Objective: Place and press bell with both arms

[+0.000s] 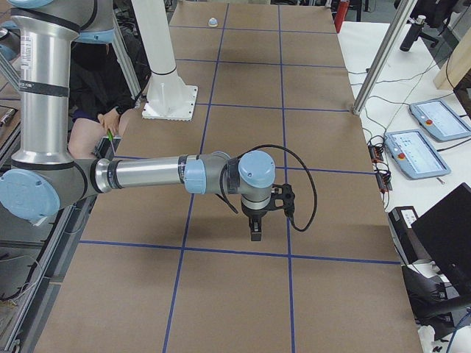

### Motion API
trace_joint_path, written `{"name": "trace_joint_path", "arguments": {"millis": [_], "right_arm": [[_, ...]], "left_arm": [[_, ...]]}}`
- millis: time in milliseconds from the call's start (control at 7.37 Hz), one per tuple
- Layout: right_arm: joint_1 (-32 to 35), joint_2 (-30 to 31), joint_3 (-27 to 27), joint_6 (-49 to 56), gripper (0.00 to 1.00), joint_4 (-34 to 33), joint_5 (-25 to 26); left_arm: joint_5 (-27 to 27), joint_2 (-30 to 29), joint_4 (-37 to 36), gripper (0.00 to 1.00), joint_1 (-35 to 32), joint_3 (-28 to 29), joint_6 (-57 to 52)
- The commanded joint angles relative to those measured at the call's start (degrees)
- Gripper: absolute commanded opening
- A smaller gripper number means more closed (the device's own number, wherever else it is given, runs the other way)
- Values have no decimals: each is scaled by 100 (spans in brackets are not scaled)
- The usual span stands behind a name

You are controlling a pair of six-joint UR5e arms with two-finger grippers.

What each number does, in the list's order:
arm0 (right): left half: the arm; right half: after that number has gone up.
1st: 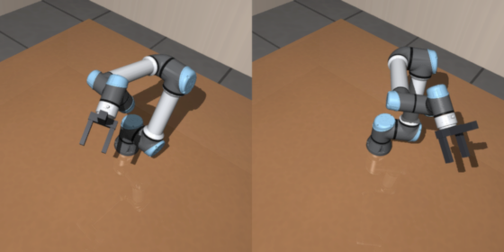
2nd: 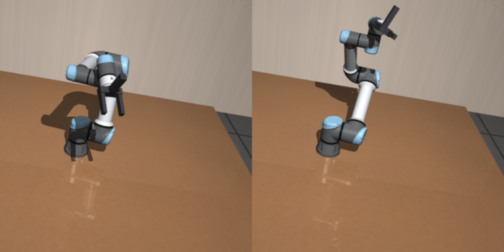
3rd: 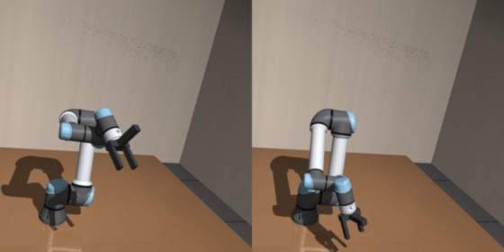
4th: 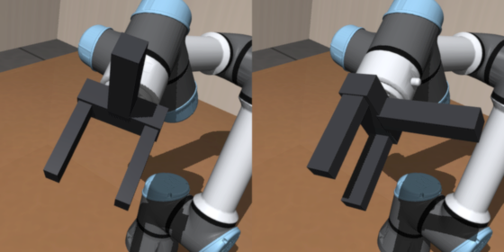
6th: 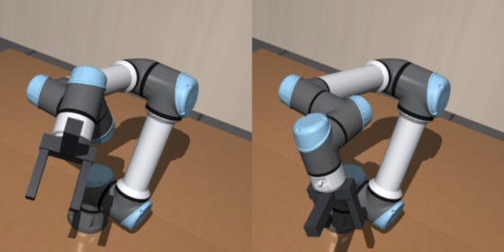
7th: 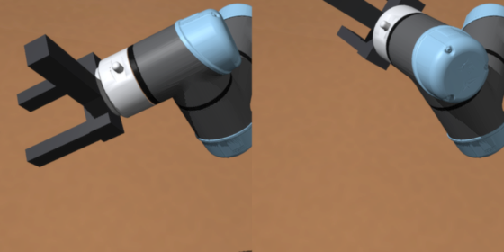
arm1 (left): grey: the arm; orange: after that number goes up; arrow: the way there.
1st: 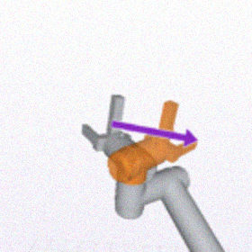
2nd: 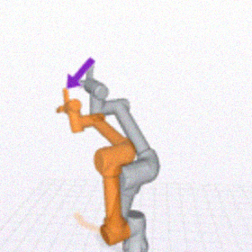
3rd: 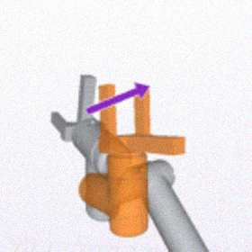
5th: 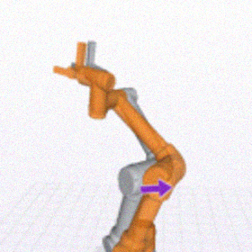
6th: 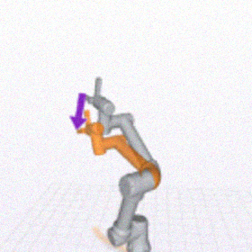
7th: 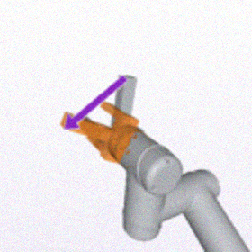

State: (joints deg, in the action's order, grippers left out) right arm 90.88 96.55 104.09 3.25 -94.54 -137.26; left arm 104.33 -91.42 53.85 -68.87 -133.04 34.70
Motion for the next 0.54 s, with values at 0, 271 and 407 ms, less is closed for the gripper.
{"name": "trace_joint_path", "arguments": {"millis": [0, 271, 407], "right_arm": [[0, 13, 49, 0, 100, -3, -2], [0, -13, 49, 0, 100, 6, 6], [0, -31, 58, 0, 100, 6, -2]], "left_arm": [[-428, 54, -93, 100, 713, -37, 1515], [-765, 255, -331, 100, 1295, -143, 2895], [-809, 378, -331, 100, 1454, -161, 3598]]}}
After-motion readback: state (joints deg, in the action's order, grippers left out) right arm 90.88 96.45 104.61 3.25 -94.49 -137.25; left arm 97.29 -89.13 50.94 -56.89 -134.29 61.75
